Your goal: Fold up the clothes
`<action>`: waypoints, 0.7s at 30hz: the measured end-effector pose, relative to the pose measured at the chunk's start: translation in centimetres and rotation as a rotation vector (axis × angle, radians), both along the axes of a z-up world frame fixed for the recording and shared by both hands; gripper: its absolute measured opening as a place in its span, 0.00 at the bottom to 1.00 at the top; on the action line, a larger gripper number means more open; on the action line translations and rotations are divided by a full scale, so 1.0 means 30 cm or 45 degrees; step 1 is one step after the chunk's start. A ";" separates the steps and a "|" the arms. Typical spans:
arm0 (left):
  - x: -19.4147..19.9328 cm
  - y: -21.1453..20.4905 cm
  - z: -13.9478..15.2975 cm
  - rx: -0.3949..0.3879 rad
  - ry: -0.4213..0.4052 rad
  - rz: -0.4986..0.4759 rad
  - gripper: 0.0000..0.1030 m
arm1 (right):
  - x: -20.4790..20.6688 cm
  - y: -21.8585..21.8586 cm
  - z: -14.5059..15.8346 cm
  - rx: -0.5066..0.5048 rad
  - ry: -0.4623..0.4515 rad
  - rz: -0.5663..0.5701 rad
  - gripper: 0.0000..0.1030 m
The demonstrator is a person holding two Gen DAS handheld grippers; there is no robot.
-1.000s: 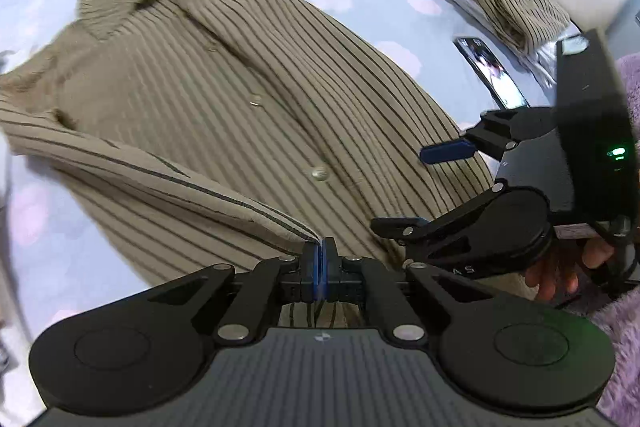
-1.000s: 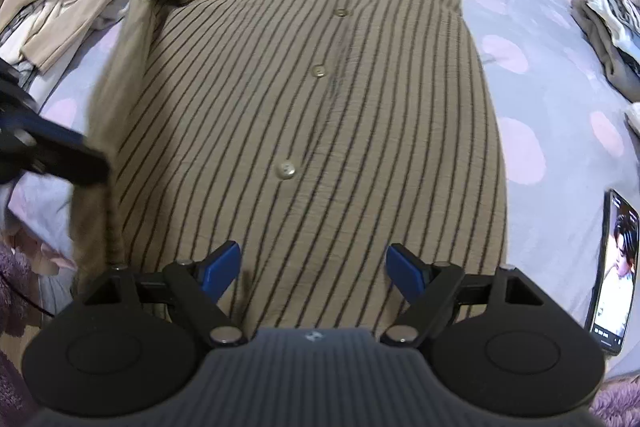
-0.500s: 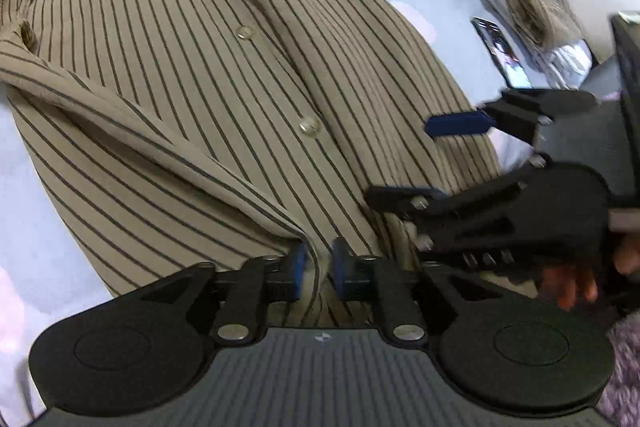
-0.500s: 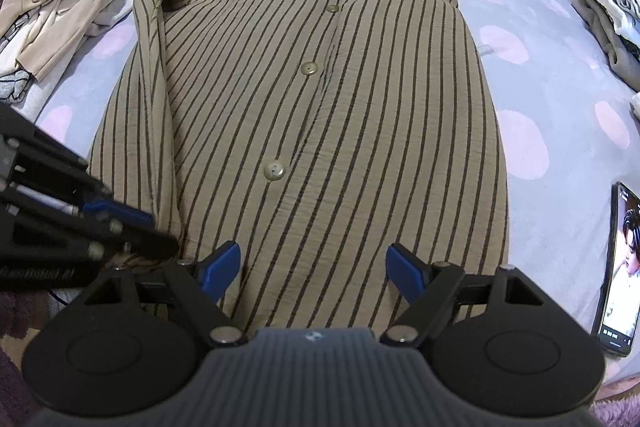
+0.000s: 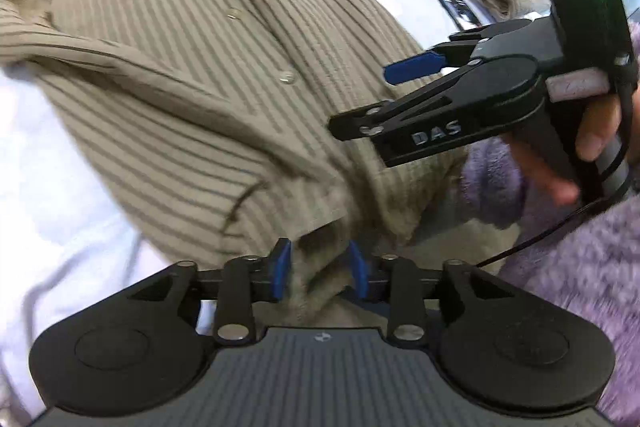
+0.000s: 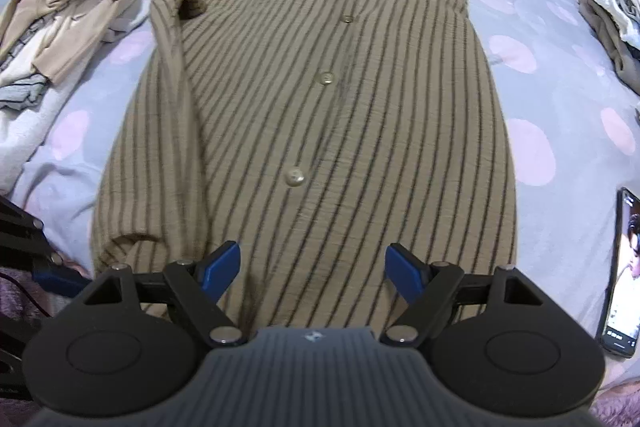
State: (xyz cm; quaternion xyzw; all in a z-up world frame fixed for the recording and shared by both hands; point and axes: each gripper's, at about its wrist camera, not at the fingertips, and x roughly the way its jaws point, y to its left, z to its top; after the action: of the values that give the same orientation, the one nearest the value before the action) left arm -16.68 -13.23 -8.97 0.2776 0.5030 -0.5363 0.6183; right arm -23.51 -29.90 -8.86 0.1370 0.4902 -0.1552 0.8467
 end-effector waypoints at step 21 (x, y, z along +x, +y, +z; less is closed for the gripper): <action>-0.058 -0.017 -0.118 0.081 0.051 -0.051 0.00 | 0.051 0.096 -0.047 0.241 0.026 0.146 0.44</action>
State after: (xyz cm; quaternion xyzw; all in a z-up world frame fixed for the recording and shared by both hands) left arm -18.42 -13.74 -12.50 0.2963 0.5263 -0.5378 0.5882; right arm -21.98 -27.03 -10.27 0.1865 0.5182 -0.0611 0.8324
